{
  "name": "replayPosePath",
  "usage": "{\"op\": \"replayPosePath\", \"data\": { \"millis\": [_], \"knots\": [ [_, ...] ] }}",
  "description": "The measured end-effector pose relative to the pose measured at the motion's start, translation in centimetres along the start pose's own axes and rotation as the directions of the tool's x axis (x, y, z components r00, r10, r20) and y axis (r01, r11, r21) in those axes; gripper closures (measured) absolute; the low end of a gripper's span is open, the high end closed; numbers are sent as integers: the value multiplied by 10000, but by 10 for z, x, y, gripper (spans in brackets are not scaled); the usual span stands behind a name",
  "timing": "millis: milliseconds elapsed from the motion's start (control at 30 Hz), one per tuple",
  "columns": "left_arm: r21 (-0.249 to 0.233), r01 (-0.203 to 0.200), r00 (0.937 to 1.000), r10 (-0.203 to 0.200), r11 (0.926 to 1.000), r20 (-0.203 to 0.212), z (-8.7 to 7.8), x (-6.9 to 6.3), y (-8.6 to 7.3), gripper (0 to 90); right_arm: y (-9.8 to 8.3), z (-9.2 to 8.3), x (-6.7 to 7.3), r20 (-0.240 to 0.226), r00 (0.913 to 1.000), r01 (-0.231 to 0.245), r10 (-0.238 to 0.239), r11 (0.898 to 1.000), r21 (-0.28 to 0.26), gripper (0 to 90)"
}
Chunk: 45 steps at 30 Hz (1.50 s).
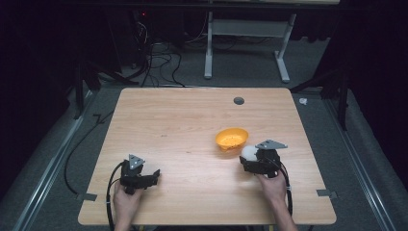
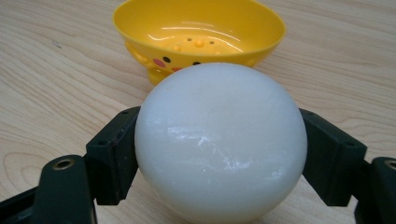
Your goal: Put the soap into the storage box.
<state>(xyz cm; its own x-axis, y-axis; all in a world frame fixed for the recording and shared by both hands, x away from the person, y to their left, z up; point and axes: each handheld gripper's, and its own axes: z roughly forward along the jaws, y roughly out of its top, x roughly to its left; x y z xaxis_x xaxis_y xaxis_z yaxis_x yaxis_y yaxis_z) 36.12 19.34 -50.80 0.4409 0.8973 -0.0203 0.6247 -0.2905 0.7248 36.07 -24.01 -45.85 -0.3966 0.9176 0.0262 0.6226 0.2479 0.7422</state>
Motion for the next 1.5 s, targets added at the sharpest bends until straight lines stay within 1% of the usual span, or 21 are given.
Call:
{"op": "replayPosePath", "data": {
  "millis": [133,200,600,633,767,867,967,1067,1233,1333,1500],
  "knots": [
    [-1,-2,10000,2,10000,-1,0,0,0,148,4,-1,2,-59,10000,62,-62,10000,-70,232],
    [0,-2,10000,2,10000,1,0,0,0,148,6,-1,4,-81,9998,175,-176,9998,-86,232],
    [-2,5,10000,-5,10000,8,0,0,0,148,16,-3,10,-282,9991,305,-311,9993,-212,232],
    [-13,4,10000,-4,10000,-2,0,0,0,148,17,-3,10,-293,9988,392,-398,9990,-224,232],
    [-12,6,10000,-6,10000,0,0,0,0,148,22,-3,12,-304,9984,470,-479,9985,-267,232],
    [-16,7,10000,-7,10000,0,0,0,0,148,24,-3,13,-358,9984,433,-445,9985,-338,232],
    [-14,6,10000,-6,10000,1,0,0,0,148,27,-2,13,-414,9978,500,-515,9981,-355,232],
    [-13,5,10000,-5,10000,0,0,0,0,149,31,1,13,-524,9975,450,-467,9984,-346,232],
    [-14,6,10000,-6,10000,2,0,0,0,149,37,5,13,-547,9976,392,-417,9982,-457,233],
    [-16,10,10000,-10,10000,4,0,0,0,149,41,9,14,-555,9974,439,-461,9982,-406,233],
    [-17,11,10000,-11,10000,7,0,0,0,149,50,15,14,-755,9961,438,-465,9983,-376,233]
  ]
}}
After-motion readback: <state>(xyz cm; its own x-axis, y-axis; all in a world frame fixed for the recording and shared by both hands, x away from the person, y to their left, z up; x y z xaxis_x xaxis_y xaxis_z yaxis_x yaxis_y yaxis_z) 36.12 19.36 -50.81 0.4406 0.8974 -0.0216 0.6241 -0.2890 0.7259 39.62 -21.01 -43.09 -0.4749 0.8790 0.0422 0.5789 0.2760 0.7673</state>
